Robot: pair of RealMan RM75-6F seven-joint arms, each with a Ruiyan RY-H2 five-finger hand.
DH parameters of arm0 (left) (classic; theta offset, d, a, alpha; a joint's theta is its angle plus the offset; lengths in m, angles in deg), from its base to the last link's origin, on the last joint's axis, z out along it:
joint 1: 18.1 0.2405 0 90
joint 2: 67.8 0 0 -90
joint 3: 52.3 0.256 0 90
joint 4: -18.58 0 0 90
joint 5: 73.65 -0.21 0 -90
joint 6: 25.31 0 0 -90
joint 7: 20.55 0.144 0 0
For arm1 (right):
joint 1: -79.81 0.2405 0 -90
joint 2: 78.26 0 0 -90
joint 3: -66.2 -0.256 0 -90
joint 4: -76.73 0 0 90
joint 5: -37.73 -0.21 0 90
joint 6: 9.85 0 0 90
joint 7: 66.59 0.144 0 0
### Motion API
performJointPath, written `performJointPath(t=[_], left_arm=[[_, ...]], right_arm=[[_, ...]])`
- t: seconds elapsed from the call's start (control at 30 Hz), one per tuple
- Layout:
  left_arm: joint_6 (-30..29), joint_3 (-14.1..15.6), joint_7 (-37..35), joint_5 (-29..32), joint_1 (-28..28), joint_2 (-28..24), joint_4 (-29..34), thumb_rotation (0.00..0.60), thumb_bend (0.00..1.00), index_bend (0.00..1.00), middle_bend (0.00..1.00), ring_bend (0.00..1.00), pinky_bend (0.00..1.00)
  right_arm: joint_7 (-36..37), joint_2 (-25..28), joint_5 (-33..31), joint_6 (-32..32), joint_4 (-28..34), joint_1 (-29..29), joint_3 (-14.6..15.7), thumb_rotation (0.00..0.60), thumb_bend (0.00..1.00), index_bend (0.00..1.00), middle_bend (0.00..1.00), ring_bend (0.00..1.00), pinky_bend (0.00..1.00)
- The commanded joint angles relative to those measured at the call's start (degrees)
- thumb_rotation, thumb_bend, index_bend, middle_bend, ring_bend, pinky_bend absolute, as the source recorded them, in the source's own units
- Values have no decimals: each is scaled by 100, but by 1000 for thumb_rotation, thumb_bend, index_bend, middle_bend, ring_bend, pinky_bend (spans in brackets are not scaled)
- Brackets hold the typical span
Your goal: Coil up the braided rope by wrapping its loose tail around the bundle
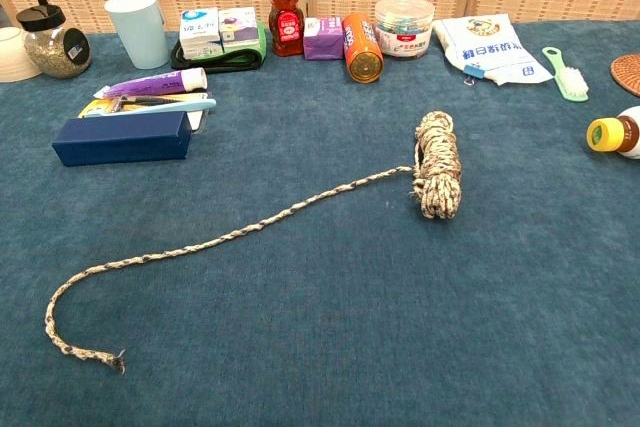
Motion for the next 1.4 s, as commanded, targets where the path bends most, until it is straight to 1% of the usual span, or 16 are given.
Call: performJointPath(t=[0.03,0.2,0.3,0.4,0.57,0.6,0.63,0.73,0.77,0.9,1.07,1.3,1.4], left_arm=[[0,14,0,-24,-3,8,4,600,42,0,0,0,0],[41,59,-143,-126,-35,15,-43,600,43,0,0,0,0],[-48,133,-427,-489,-87,47,-132,600,43,0,0,0,0],[-81,188,-573,-694,-127,159,-244,600,43,0,0,0,0],[316,369,-788,-799,-281,280,-123,600,49,0,0,0,0],[367,383,-781,-805,-304,297,-81,600,51,9,0,0,0],[388,385,-761,-804,-315,318,-57,600,55,52,0,0,0],[425,369,-639,-787,-338,413,-8,600,66,206,0,0,0],[446,365,-586,-774,-347,449,10,600,68,225,0,0,0],[763,322,-266,-551,-458,677,174,600,70,258,0,0,0],[1103,138,317,-48,-603,1015,372,600,86,284,0,0,0],[1289,-12,796,284,-757,1323,445,600,110,308,0,0,0],[1391,-39,982,426,-828,1469,470,600,136,327,0,0,0]], right_arm=[[-1,-5,15,-9,-5,10,5,600,0,0,0,0,0],[6,2,40,4,18,7,18,600,0,0,0,0,0],[24,22,75,63,76,-13,18,600,0,0,0,0,0],[18,30,58,82,93,-27,13,600,0,0,0,0,0],[102,61,29,80,77,-28,-7,600,0,0,0,0,0],[122,69,36,93,77,-31,-12,600,0,0,0,0,0],[137,75,42,97,78,-31,-12,600,0,0,0,0,0],[189,91,55,99,82,-30,-12,600,0,0,0,0,0],[204,96,61,101,80,-29,-13,600,0,0,0,0,0],[323,67,204,215,-8,-26,-24,600,0,0,0,0,0],[596,-73,504,483,-266,-34,-31,600,0,0,0,0,0],[717,-146,623,579,-395,-34,-22,600,0,0,0,0,0],[729,-153,629,575,-410,-32,-15,600,0,0,0,0,0]])
